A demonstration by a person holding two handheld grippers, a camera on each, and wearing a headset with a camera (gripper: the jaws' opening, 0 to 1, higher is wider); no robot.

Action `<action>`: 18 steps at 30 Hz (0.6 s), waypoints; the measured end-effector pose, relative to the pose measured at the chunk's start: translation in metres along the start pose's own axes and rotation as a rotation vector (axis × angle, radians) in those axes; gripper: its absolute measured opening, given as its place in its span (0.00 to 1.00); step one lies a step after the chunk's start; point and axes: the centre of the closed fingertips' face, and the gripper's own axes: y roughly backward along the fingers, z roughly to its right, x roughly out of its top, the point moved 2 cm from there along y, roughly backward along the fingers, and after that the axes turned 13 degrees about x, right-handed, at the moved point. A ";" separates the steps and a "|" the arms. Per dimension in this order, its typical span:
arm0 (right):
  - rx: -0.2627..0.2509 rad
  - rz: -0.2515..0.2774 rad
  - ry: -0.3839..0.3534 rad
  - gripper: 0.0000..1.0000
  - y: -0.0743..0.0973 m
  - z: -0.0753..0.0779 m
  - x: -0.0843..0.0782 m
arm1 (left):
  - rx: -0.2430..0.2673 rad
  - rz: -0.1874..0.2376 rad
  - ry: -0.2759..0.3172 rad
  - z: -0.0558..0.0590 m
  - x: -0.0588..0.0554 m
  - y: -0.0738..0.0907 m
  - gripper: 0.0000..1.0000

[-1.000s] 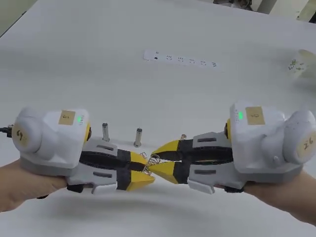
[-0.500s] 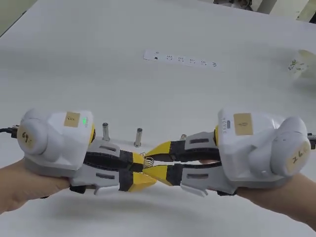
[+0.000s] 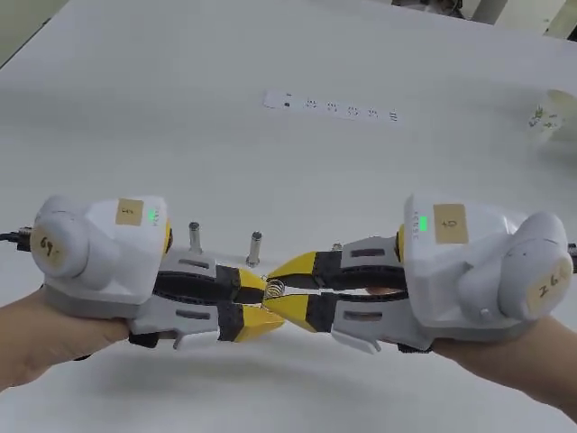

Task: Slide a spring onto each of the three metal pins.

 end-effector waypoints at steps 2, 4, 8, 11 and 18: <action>-0.010 0.004 -0.005 0.07 0.001 0.002 0.000 | 0.006 -0.003 -0.005 -0.001 -0.001 0.000 0.08; -0.010 0.011 -0.019 0.07 0.001 0.002 0.000 | 0.010 -0.003 -0.002 -0.001 -0.001 0.001 0.08; -0.012 0.004 -0.018 0.07 0.001 0.003 -0.002 | 0.027 -0.002 0.002 -0.003 -0.002 0.003 0.12; -0.013 0.006 -0.021 0.07 0.001 0.003 -0.001 | 0.030 -0.007 0.007 -0.004 -0.003 0.004 0.14; -0.014 0.003 -0.018 0.07 0.000 0.004 -0.001 | 0.049 -0.004 0.017 -0.009 -0.002 0.007 0.24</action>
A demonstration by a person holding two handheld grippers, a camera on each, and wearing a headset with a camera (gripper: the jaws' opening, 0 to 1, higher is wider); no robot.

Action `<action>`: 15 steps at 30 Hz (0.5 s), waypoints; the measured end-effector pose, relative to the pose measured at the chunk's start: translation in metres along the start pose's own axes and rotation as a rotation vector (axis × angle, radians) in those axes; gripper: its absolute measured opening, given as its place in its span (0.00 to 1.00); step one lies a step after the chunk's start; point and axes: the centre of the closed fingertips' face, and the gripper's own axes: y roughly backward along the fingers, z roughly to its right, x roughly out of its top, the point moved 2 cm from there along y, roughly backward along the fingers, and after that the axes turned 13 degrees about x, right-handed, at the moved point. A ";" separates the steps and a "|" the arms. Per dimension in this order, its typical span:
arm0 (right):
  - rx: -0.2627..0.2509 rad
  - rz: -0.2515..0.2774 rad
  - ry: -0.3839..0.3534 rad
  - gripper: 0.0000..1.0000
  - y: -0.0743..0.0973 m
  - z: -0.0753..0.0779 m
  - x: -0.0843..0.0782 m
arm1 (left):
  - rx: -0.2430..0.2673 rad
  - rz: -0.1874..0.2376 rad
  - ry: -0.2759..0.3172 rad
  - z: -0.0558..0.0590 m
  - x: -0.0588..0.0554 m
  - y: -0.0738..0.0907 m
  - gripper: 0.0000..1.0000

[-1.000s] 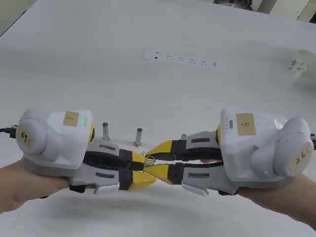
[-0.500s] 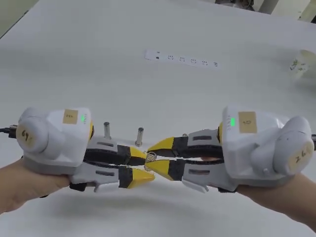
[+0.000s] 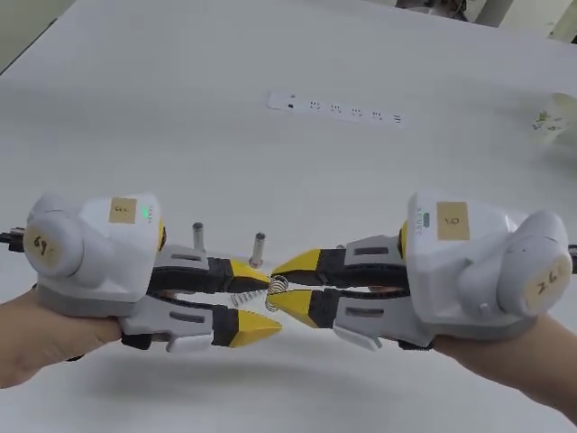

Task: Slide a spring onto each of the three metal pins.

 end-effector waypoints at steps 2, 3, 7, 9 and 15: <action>-0.001 0.001 -0.003 0.07 0.000 0.001 0.000 | 0.010 -0.003 -0.001 -0.003 -0.001 0.003 0.26; -0.002 0.001 -0.003 0.07 0.000 0.001 0.000 | 0.013 -0.005 0.001 -0.004 -0.001 0.004 0.27; -0.009 0.000 -0.002 0.07 0.001 0.003 0.000 | 0.029 -0.012 0.013 -0.008 -0.004 0.009 0.31; -0.012 0.001 -0.003 0.07 0.001 0.004 0.001 | 0.035 -0.013 0.014 -0.009 -0.006 0.012 0.34; -0.023 0.000 -0.004 0.07 0.002 0.006 0.000 | 0.094 -0.028 0.021 -0.020 -0.013 0.024 0.41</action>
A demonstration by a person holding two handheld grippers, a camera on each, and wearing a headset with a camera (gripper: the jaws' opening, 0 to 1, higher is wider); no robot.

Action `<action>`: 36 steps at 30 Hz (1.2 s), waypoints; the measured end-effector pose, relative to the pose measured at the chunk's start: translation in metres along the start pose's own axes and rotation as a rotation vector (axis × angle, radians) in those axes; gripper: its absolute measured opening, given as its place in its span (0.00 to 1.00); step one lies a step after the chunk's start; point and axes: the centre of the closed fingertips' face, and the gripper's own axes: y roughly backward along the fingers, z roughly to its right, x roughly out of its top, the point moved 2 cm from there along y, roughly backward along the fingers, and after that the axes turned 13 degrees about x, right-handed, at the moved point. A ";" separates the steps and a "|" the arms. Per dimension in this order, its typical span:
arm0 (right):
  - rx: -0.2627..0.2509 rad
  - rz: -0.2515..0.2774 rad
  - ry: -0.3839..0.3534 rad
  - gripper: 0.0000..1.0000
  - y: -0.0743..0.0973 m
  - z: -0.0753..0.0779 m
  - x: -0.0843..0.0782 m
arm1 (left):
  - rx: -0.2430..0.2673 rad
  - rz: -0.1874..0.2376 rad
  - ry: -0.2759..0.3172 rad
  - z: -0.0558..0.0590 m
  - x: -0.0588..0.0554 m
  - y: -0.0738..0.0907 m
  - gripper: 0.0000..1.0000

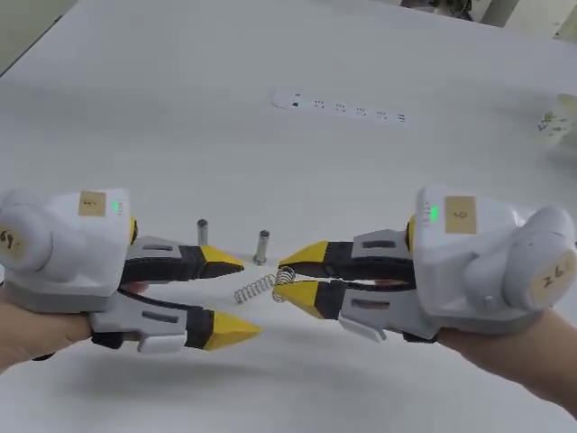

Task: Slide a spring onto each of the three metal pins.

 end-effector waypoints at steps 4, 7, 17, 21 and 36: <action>-0.011 0.001 -0.004 0.07 0.001 0.002 -0.001 | 0.046 0.007 0.024 -0.012 -0.001 0.008 0.51; -0.020 -0.002 -0.007 0.07 0.002 0.004 -0.002 | 0.077 0.007 0.035 -0.020 -0.003 0.015 0.53; -0.045 0.015 -0.036 0.07 0.007 0.010 -0.006 | 0.174 0.006 0.057 -0.040 -0.014 0.031 0.68; -0.059 0.020 -0.056 0.07 0.009 0.012 -0.009 | 0.215 0.022 0.078 -0.048 -0.016 0.038 0.80; -0.128 0.046 -0.118 0.07 0.021 0.021 -0.020 | 0.281 0.036 0.132 -0.054 -0.024 0.057 0.98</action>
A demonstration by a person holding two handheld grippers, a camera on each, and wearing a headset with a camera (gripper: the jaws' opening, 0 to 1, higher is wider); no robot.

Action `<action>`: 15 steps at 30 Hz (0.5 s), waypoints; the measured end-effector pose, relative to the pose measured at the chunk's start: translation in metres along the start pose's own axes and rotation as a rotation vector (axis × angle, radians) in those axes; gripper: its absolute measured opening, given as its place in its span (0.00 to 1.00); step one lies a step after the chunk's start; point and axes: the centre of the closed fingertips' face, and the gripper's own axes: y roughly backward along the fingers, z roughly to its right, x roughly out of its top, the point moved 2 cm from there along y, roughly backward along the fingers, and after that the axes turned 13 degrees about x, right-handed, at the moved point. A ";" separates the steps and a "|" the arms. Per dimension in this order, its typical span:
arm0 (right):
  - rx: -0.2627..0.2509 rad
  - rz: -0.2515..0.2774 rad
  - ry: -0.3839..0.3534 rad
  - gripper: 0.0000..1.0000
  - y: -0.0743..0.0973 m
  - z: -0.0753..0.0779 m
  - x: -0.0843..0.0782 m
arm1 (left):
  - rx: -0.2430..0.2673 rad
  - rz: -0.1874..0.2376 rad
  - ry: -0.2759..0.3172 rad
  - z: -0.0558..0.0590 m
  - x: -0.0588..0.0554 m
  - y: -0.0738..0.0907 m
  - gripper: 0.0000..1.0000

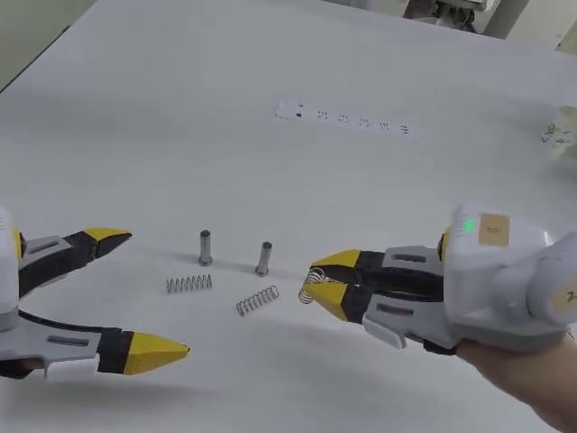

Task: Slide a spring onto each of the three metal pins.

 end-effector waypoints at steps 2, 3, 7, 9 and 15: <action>-0.017 0.005 -0.007 0.07 0.004 0.004 -0.001 | 0.004 0.001 0.003 0.000 -0.001 0.002 0.98; -0.026 0.005 -0.013 0.07 0.005 0.006 -0.002 | 0.006 0.002 0.004 0.000 -0.001 0.002 0.98; -0.087 0.011 -0.044 0.07 0.016 0.020 -0.008 | 0.018 0.003 0.013 -0.001 -0.002 0.005 0.98; -0.119 0.021 -0.068 0.07 0.022 0.029 -0.011 | 0.024 0.006 0.019 -0.003 -0.002 0.005 0.98; -0.199 0.039 -0.110 0.07 0.038 0.052 -0.016 | 0.033 0.005 0.021 -0.005 -0.003 0.006 0.98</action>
